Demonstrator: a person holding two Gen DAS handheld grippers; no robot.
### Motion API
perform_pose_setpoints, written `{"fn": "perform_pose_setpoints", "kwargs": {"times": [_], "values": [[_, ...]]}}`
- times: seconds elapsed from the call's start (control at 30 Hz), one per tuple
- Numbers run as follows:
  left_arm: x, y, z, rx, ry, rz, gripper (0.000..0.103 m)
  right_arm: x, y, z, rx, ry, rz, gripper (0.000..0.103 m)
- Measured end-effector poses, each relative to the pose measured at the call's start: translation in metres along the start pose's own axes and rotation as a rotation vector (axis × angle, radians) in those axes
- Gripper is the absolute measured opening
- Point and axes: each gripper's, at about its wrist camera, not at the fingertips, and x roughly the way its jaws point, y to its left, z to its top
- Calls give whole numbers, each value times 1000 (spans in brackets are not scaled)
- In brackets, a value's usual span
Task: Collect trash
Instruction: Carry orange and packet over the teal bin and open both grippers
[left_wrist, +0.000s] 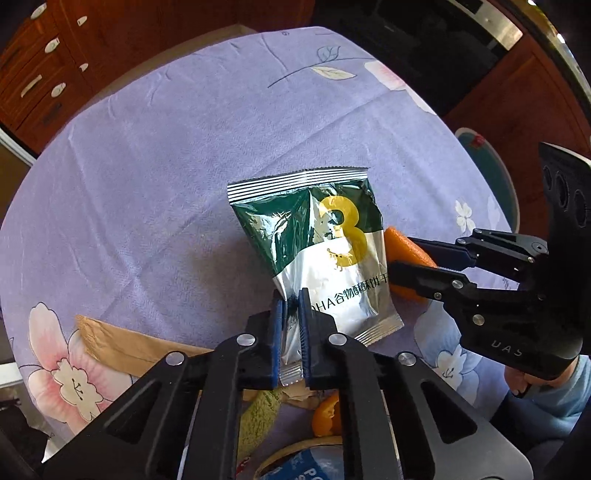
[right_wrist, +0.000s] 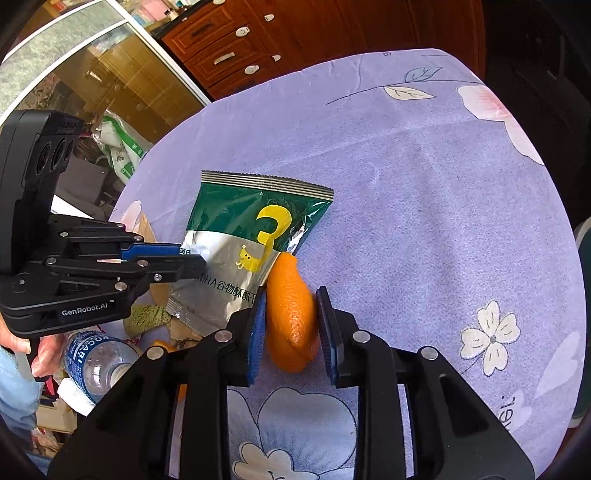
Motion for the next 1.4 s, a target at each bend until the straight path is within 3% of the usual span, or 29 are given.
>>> {"fn": "perform_pose_setpoints", "kwargs": {"times": [0.27,0.7,1.13,1.4], "values": [[-39,-49,-7,47,-130,103,5,-40,-22,-17,72,-64,-14,24],[-90,-111,-31,38,-301,80,5,-143,-38,-53,123,-234,-47,24],[-78,-209,3,172,-345,3,5,-228,-107,-86,242,-399,-122,24],[-43,-274,38,275,-320,-32,5,-265,-171,-106,376,-477,-189,24]]}}
